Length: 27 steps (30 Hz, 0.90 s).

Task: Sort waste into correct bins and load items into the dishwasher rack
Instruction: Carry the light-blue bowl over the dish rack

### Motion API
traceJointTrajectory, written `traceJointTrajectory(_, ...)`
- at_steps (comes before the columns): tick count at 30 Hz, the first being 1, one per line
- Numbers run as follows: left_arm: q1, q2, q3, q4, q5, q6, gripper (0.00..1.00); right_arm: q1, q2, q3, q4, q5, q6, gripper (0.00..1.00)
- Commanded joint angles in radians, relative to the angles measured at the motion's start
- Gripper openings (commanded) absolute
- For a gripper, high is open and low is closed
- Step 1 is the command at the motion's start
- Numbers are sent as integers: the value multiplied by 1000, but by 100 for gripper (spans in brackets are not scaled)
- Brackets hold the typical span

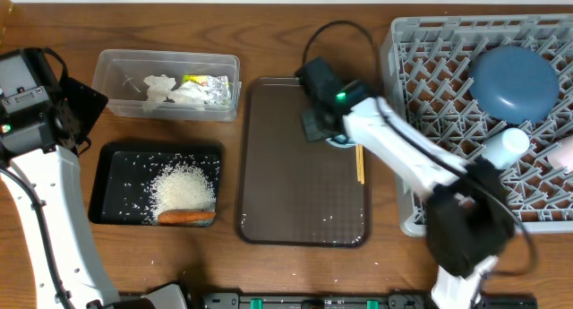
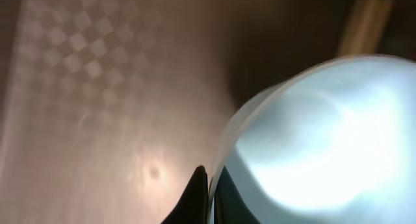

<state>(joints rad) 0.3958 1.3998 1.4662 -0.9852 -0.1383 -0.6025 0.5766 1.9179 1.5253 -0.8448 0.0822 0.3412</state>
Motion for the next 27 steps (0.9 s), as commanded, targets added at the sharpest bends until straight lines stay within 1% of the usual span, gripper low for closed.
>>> traceJointTrajectory(1, 4, 5, 10, -2, -12, -1, 100, -79, -168, 35, -95, 26, 83, 1)
traceJointTrajectory(5, 4, 5, 10, -2, -12, -1, 100, -188, -304, 5, -214, -34, 130, 1)
traceJointTrajectory(7, 4, 5, 10, -2, -12, -1, 100, -243, -368, -31, -226, -83, 128, 1)
traceJointTrajectory(12, 4, 5, 10, -2, -12, -1, 100, -405, -552, -180, -212, -278, 60, 1)
traceJointTrajectory(14, 4, 5, 10, -2, -12, -1, 100, -481, -625, -248, -190, -397, 13, 1)
traceJointTrajectory(17, 4, 5, 10, -2, -12, -1, 100, -606, -721, -352, -111, -686, -95, 1)
traceJointTrajectory(21, 4, 5, 10, -2, -12, -1, 100, -754, -782, -464, -42, -974, -155, 1)
traceJointTrajectory(24, 4, 5, 10, -2, -12, -1, 100, -835, -782, -541, 26, -1124, -182, 1)
traceJointTrajectory(27, 4, 5, 10, -2, -12, -1, 100, -893, -769, -608, 89, -1215, -181, 1)
